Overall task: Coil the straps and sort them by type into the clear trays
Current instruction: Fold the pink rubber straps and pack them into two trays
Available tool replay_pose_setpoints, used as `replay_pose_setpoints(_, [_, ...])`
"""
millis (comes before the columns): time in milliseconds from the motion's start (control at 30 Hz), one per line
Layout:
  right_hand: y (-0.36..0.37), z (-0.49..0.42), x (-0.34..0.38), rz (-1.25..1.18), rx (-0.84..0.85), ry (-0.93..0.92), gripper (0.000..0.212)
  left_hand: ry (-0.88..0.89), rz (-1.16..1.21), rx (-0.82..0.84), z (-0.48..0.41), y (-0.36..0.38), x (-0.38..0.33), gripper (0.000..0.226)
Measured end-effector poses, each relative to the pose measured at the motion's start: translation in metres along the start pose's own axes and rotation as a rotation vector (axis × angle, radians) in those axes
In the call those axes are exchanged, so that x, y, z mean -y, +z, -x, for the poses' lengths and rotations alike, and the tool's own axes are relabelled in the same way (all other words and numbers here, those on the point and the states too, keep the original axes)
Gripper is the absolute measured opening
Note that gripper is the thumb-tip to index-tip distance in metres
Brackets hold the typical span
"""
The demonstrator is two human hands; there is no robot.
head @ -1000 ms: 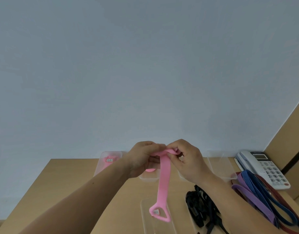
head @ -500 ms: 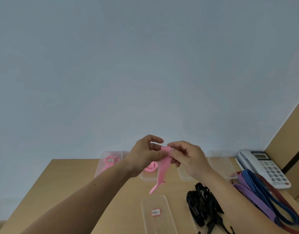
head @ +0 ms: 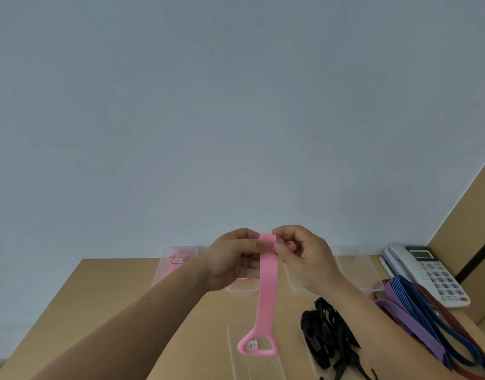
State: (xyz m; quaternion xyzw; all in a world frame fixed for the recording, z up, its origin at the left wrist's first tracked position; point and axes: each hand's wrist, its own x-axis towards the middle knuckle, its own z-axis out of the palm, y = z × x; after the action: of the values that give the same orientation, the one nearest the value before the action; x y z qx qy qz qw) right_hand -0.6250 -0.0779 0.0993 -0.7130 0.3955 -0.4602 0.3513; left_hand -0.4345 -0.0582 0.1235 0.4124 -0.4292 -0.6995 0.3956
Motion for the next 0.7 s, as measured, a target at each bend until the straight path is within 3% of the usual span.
replay_pose_setpoints(233, [0.002, -0.001, -0.001, 0.071, 0.014, -0.141, 0.032, 0.035, 0.030, -0.043, -0.004, 0.000, -0.003, 0.021])
replay_pose_setpoints(433, [-0.002, -0.004, 0.001, -0.287, 0.036, 0.076, 0.023, 0.073, 0.001, -0.080, -0.006, -0.003, 0.001, 0.027])
replay_pose_setpoints(500, [-0.004, -0.008, -0.001, -0.259, 0.017, 0.138, 0.026, 0.116, -0.029, -0.101, -0.009, -0.004, 0.003, 0.029])
replay_pose_setpoints(567, [-0.003, -0.010, -0.003, -0.211, 0.057, 0.181, 0.016, 0.166, -0.086, -0.109, -0.012, -0.006, 0.005, 0.035])
replay_pose_setpoints(700, [-0.001, -0.011, -0.007, -0.203, 0.097, 0.212, 0.012, 0.186, -0.184, -0.154, -0.014, -0.010, 0.010, 0.059])
